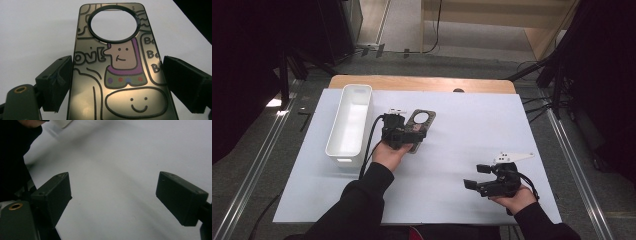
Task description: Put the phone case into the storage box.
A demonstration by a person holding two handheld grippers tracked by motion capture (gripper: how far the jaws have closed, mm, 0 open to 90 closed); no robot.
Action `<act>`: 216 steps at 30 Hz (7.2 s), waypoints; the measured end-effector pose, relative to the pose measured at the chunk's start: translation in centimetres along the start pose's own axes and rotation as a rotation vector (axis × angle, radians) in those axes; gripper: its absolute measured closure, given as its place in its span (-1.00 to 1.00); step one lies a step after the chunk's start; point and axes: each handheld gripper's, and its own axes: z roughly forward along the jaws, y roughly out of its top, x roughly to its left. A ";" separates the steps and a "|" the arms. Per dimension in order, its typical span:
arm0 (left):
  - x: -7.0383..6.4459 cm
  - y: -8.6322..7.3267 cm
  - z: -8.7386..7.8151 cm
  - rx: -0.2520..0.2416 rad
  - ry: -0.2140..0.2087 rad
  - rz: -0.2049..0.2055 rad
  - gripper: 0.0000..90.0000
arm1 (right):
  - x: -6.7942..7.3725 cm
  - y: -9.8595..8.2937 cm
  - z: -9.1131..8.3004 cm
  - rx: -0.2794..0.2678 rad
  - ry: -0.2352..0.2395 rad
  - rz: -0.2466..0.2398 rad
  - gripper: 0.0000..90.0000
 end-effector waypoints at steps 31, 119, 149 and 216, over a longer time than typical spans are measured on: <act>-0.3 -2.4 -1.4 -0.066 -0.100 -0.056 -0.74 | -1.2 2.4 0.6 -0.076 0.025 0.138 -0.73; -1.9 -4.0 0.4 -0.190 -0.043 -0.119 -0.75 | -3.8 14.4 7.6 -0.058 0.053 0.496 -0.41; -2.3 -4.2 0.4 -0.199 -0.076 -0.131 -0.75 | -4.1 15.5 9.0 -0.065 0.060 0.540 -0.31; -3.0 -4.5 0.5 -0.225 -0.090 -0.097 -0.75 | -4.5 15.8 9.7 -0.079 0.171 0.677 0.69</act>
